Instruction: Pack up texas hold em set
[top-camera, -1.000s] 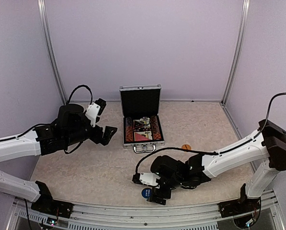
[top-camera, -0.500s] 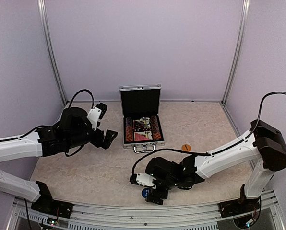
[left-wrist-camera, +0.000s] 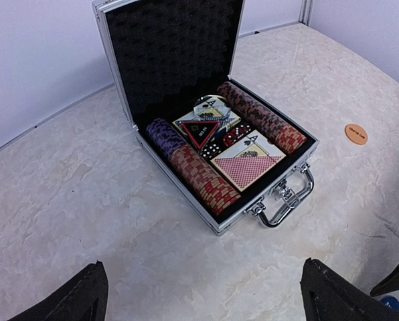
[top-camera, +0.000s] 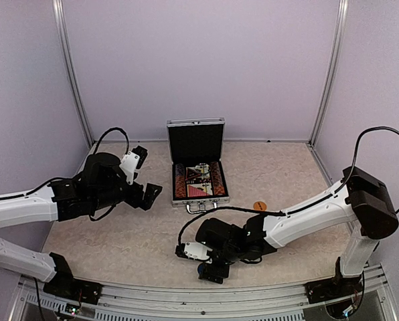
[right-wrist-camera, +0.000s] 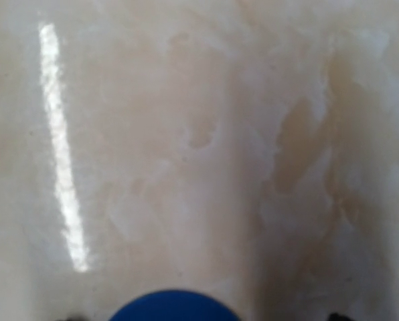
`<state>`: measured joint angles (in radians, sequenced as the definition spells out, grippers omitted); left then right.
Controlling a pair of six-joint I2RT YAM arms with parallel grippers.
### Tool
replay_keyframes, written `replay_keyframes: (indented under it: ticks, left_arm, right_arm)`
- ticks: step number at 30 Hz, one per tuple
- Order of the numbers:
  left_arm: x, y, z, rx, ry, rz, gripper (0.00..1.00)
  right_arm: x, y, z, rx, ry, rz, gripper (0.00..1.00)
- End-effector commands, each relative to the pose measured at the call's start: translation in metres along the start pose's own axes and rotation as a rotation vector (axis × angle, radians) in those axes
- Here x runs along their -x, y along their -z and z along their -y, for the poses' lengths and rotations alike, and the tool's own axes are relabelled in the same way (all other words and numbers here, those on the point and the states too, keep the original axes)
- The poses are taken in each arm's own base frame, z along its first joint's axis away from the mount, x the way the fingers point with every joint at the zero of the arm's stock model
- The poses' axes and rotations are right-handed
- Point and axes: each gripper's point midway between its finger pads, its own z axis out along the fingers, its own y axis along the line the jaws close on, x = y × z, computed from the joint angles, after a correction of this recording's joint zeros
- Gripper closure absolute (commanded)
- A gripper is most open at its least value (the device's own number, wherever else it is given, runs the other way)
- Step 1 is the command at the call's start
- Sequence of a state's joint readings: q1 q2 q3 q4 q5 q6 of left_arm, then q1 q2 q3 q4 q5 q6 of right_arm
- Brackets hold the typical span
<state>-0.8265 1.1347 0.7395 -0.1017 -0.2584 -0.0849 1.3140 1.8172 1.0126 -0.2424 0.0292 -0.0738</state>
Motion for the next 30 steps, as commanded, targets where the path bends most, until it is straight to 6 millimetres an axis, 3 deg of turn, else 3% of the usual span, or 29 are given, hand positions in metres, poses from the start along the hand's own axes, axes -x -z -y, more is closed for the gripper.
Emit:
replay_keyframes:
  ticks: [1, 8, 11, 22, 30]
  left_arm:
    - [0.002, 0.006, -0.003, 0.013, 0.014, 0.016, 0.01]
    - [0.005, 0.006, -0.001, 0.003, 0.021, 0.021, 0.01]
    - [0.005, 0.006, 0.0, 0.001, 0.026, 0.02, 0.01]
    - [0.007, 0.012, -0.001, -0.007, 0.046, 0.032, 0.01]
    - [0.006, 0.013, 0.002, -0.017, 0.056, 0.032, 0.01]
  right_arm:
    - [-0.042, -0.011, -0.009, 0.012, 0.02, -0.147, 0.25]
    - [-0.038, -0.008, -0.008, 0.009, 0.015, -0.124, 0.45]
    - [-0.034, -0.006, -0.006, -0.007, 0.012, -0.107, 0.6]
    - [-0.029, -0.001, 0.0, -0.039, 0.001, -0.077, 0.65]
    - [0.0, 0.023, 0.018, -0.126, -0.004, 0.034, 0.63]
